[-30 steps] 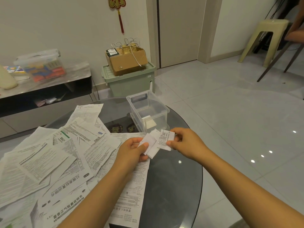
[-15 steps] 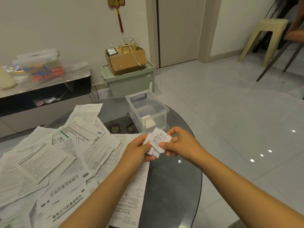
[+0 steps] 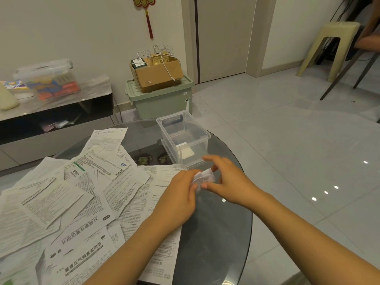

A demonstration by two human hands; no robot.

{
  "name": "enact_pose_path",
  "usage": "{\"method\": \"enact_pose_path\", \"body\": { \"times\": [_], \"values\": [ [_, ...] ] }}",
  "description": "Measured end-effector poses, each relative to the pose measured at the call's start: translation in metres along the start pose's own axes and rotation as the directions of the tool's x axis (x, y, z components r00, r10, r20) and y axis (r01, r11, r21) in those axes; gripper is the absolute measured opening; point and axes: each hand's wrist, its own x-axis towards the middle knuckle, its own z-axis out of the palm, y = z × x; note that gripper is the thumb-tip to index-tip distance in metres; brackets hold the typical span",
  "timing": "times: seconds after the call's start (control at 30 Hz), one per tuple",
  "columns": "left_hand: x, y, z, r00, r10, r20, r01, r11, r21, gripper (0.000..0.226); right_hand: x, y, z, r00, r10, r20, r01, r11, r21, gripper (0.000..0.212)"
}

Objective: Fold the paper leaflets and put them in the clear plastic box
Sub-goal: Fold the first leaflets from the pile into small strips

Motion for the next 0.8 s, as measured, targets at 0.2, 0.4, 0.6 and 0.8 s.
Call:
{"method": "enact_pose_path", "body": {
  "times": [0.2, 0.4, 0.6, 0.8],
  "values": [
    [0.0006, 0.0002, 0.0059, 0.995, 0.095, 0.027, -0.098, 0.979, 0.178, 0.039, -0.001, 0.0019, 0.0058, 0.997, -0.029, 0.069, 0.035, 0.996, -0.087, 0.033],
    [0.0019, 0.0025, 0.0096, 0.994, 0.113, 0.014, -0.113, 0.966, 0.234, 0.048, -0.0036, 0.002, 0.0037, 0.993, -0.088, 0.075, 0.098, 0.985, -0.141, 0.042],
    [0.0056, -0.0026, 0.009, 0.996, 0.086, -0.001, -0.085, 0.987, 0.137, 0.036, -0.0038, 0.0028, -0.0015, 0.979, -0.179, -0.096, 0.153, 0.962, -0.227, 0.023],
    [0.0041, -0.0022, 0.0104, 0.995, 0.095, 0.03, -0.1, 0.968, 0.23, 0.047, -0.0023, 0.0032, -0.0002, 0.969, -0.218, -0.115, 0.184, 0.95, -0.251, 0.013]
  ]
}}
